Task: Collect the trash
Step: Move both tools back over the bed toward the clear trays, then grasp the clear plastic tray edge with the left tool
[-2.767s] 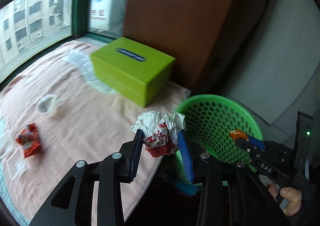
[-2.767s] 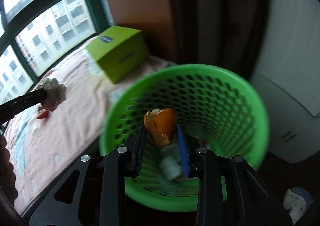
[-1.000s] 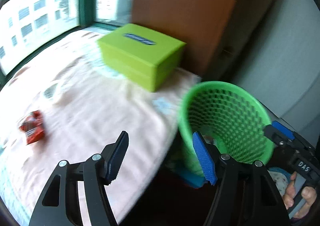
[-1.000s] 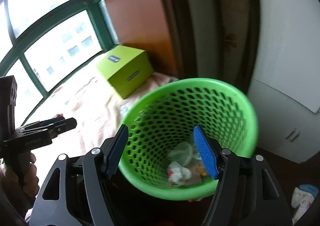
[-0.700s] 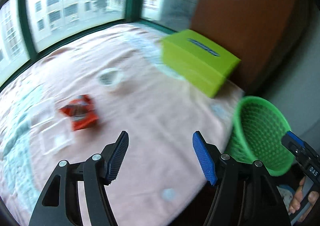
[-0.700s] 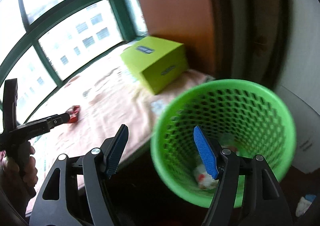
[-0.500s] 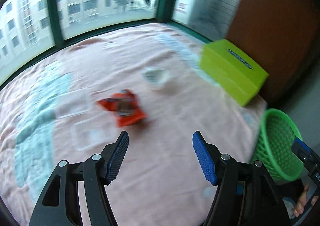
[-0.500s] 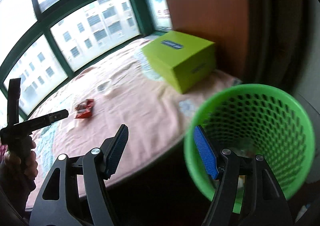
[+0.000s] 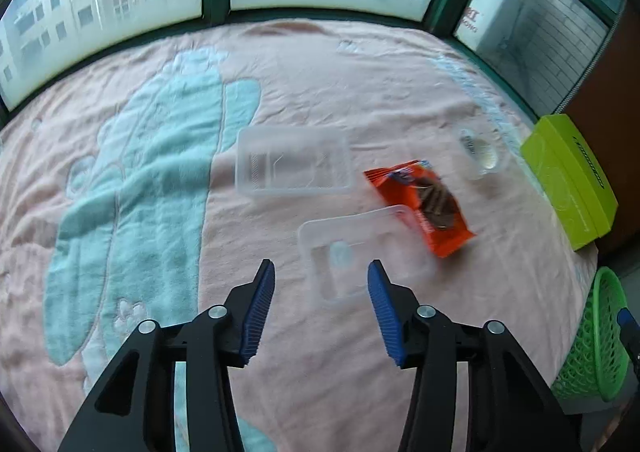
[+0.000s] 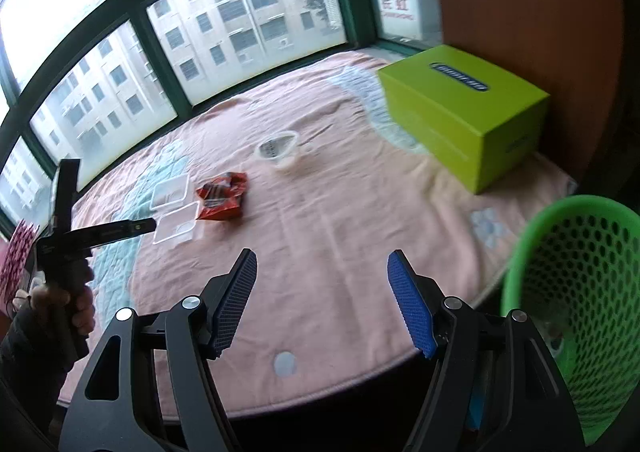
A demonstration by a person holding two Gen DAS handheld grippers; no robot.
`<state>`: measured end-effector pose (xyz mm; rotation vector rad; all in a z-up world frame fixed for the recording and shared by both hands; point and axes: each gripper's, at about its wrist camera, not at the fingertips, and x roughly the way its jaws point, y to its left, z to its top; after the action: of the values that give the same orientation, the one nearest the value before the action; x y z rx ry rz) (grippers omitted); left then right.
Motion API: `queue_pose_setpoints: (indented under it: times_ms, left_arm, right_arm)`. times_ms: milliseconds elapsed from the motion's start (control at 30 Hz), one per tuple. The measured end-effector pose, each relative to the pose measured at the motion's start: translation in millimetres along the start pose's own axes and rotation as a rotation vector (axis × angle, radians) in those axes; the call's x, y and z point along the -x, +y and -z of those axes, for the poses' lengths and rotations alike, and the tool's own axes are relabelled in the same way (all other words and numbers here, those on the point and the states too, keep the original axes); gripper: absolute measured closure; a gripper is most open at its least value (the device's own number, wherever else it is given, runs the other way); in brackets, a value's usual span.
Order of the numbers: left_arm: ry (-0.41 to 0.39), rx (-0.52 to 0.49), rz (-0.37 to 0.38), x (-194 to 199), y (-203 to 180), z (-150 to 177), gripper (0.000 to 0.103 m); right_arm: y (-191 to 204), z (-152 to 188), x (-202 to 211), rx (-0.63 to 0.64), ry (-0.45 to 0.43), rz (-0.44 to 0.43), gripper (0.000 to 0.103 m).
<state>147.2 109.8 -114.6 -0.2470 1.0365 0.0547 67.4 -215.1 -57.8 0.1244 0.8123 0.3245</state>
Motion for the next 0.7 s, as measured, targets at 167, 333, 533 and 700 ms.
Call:
queue_pose_setpoints:
  times_ms: [167, 333, 533, 700]
  left_arm:
    - [0.032, 0.017, 0.003, -18, 7, -4, 0.065]
    - [0.062, 0.032, 0.028, -31, 9, -7, 0.074]
    - [0.078, 0.020, 0.041, -38, 10, -5, 0.097]
    - [0.072, 0.020, 0.046, -31, 17, 0, 0.097]
  right_arm:
    - [12, -6, -17, 0.018, 0.021, -0.020, 0.035]
    - [19, -10, -31, 0.032, 0.042, -0.038, 0.035]
    - [31, -20, -52, 0.045, 0.064, -0.073, 0.035]
    - [46, -28, -72, 0.057, 0.098, -0.110, 0.035]
